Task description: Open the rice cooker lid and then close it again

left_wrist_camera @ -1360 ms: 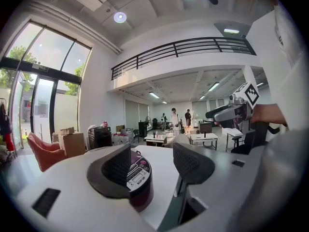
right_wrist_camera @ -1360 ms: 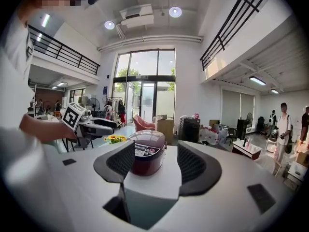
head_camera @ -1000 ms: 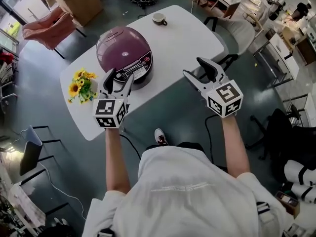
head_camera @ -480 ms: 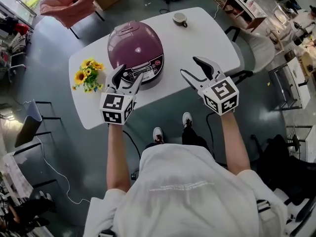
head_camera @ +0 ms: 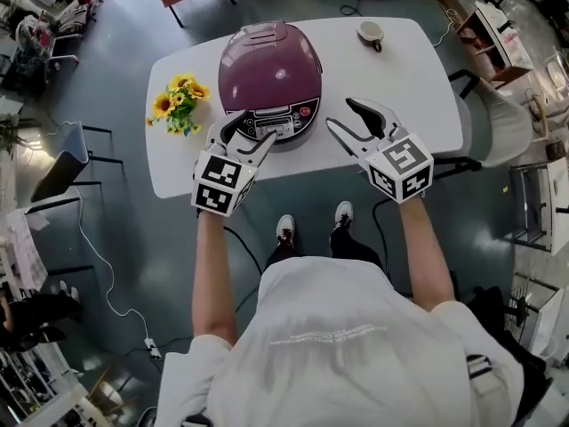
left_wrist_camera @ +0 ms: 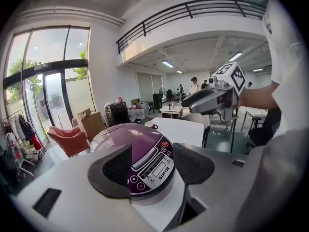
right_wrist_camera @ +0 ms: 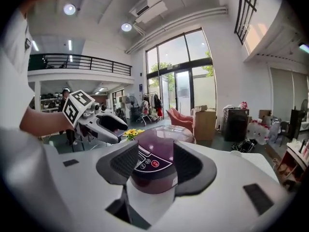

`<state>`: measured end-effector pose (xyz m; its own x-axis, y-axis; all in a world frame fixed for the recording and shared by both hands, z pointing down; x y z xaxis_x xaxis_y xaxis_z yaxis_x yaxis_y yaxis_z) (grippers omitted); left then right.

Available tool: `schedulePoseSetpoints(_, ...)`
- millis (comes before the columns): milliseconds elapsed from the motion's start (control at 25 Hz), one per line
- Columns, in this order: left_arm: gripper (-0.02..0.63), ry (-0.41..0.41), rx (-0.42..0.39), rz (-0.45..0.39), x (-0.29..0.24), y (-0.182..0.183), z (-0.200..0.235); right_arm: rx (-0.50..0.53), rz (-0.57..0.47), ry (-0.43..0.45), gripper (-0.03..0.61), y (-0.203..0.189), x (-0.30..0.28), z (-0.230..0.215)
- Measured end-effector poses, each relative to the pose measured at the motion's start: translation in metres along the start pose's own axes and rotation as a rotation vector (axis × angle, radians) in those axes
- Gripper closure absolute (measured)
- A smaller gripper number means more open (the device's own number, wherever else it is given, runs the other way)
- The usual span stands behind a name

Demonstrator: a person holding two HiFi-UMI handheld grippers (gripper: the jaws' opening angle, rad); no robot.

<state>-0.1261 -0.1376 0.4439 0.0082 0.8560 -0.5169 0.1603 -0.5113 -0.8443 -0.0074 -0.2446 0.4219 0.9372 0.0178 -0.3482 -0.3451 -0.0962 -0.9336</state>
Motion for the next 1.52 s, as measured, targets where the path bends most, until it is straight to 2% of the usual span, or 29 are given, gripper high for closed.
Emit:
schedulePoseSetpoints(280, 0.333, -0.068, -0.124, 0.171, -0.021, -0.019, -0.007, -0.019, 0.038, 0.1, 0.356, -0.021, -0.021, 0.003)
schedulePoseSetpoints(480, 0.334, -0.141, -0.233, 0.293, -0.035, -0.025, -0.01, -0.083, 0.048, 0.143, 0.33, -0.033, -0.026, 0.003)
schedulePoseSetpoints(560, 0.373, -0.146, -0.287, 0.326, -0.04, -0.025, -0.008, -0.089, 0.059, 0.148, 0.33, -0.039, -0.028, 0.003)
schedulePoseSetpoints(640, 0.428, -0.139, -0.321, 0.342, -0.044, -0.023, -0.005, -0.086, 0.075, 0.152, 0.329, -0.045, -0.031, 0.003)
schedulePoseSetpoints(840, 0.545, -0.131, -0.347, 0.352, -0.051, -0.023, 0.001, -0.116, 0.075, 0.153, 0.328, -0.051, -0.036, 0.003)
schedulePoseSetpoints(1120, 0.56, -0.172, -0.394, 0.386, -0.061, -0.027, 0.007, -0.167, 0.073, 0.134, 0.336, -0.056, -0.043, 0.0)
schedulePoseSetpoints(1360, 0.572, -0.234, -0.545, 0.468, -0.07, -0.032, 0.003, -0.194, 0.08, 0.118, 0.337, -0.061, -0.045, -0.007)
schedulePoseSetpoints(1520, 0.575, -0.251, -0.602, 0.504, -0.074, -0.034, -0.001, -0.211, 0.084, 0.112, 0.337, -0.064, -0.045, -0.01)
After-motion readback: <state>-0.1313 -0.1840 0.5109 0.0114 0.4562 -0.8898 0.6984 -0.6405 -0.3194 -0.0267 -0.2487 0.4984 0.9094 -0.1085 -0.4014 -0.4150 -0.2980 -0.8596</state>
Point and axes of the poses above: the fingertips, and each gripper's own axes: x backward along the fingers, z to its left, y out of its top, the point moved 2 cm from there along x, backward along the fingers, and after that the axes turned 1 degree about -x, right-handed, at the moved point
